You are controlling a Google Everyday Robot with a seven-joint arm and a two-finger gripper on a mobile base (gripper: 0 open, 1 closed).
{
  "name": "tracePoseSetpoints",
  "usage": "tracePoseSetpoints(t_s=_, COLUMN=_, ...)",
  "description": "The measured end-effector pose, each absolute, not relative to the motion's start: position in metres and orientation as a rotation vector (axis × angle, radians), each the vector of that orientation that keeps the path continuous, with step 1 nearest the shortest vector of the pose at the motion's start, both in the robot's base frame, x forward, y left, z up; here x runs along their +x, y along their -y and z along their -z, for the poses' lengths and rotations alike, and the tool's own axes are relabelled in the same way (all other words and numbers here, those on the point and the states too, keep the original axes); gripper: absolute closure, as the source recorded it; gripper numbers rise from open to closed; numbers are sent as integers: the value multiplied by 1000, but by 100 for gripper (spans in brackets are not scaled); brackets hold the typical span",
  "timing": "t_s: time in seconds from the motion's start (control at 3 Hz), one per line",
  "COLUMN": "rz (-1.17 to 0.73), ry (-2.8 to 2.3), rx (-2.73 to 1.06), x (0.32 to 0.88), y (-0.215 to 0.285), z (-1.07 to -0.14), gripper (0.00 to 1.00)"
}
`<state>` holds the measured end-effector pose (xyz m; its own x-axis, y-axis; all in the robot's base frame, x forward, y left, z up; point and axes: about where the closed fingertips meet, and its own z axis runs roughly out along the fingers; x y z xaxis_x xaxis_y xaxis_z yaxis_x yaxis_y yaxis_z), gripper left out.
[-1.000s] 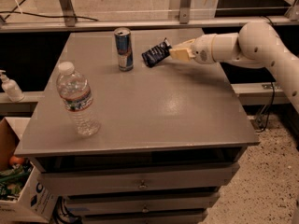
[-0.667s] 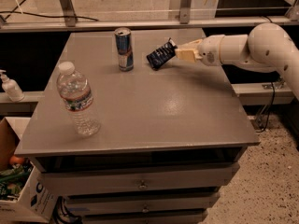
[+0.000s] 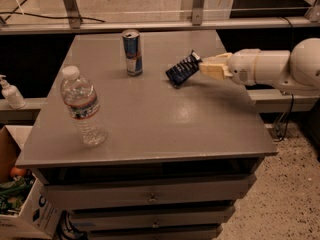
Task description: Move rxbar blueberry near water bottle
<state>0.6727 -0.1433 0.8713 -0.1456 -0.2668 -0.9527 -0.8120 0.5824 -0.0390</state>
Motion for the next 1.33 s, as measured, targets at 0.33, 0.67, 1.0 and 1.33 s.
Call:
tracePoseSetpoints(t_s=0.33, rz=-633, ry=-1669, rx=-892, x=633, y=148, z=-878, gripper=100)
tracePoseSetpoints(t_s=0.67, rz=-661, ry=-1618, rx=-916, x=594, y=138, z=-891, gripper=100)
tracePoseSetpoints(t_s=1.0, rz=-713, ry=-1576, rx=-947, x=564, y=119, z=-898, gripper=100)
tracePoseSetpoints(t_s=1.33, rz=-770, ry=-1547, rx=-986, x=543, y=94, z=-898, gripper=100)
